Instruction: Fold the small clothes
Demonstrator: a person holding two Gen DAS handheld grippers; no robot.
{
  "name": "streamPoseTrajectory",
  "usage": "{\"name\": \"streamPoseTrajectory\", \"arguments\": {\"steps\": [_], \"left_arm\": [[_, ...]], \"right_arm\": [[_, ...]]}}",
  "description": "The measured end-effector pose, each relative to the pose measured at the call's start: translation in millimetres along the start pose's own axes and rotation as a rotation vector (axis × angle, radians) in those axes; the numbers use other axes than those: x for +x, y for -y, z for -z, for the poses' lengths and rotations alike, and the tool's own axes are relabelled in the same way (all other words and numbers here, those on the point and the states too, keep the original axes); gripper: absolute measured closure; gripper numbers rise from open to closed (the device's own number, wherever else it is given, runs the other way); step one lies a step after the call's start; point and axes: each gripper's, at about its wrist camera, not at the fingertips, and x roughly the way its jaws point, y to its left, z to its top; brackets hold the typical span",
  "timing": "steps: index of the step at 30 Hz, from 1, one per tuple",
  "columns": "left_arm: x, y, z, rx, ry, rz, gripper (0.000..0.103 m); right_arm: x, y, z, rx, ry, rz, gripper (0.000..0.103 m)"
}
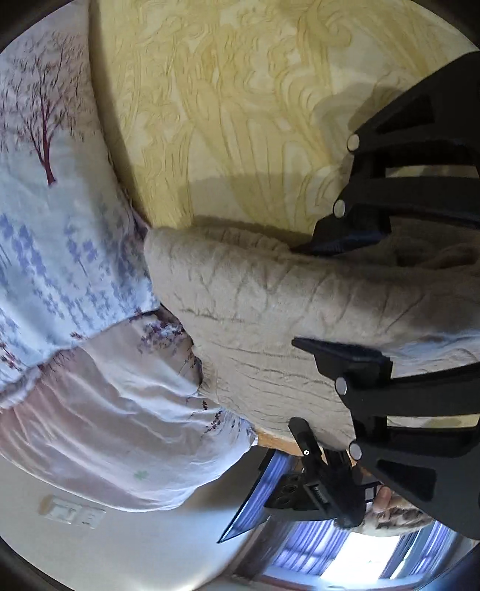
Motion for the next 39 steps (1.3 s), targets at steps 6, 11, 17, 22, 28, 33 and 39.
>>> {"name": "streamPoseTrajectory", "arguments": {"steps": [6, 11, 17, 22, 28, 33, 39], "left_arm": [[-36.0, 19.3, 14.7, 0.135, 0.124, -0.084, 0.027], [-50.5, 25.5, 29.4, 0.176, 0.174, -0.139, 0.024], [-65.5, 29.4, 57.1, 0.245, 0.246, -0.244, 0.019], [-69.6, 32.6, 84.6, 0.300, 0.262, -0.320, 0.011], [-71.1, 35.7, 117.7, 0.337, 0.264, -0.422, 0.002], [-65.4, 38.2, 135.4, 0.351, 0.227, -0.462, 0.002], [-49.8, 43.7, 147.8, 0.363, 0.173, -0.502, 0.002]], "right_arm": [[-12.5, -0.2, -6.3, 0.010, 0.068, -0.002, 0.072], [-14.3, -25.7, -9.1, -0.134, 0.156, 0.145, 0.094], [6.2, -7.5, -12.9, -0.089, 0.101, 0.257, 0.095], [5.8, -12.0, -17.1, -0.094, 0.086, 0.297, 0.081], [-37.0, -26.7, 15.5, -0.137, 0.182, 0.355, 0.038], [-73.3, -42.3, 59.5, -0.193, 0.285, 0.407, 0.014], [-73.5, -64.5, 103.5, -0.270, 0.306, 0.503, 0.001]]}}
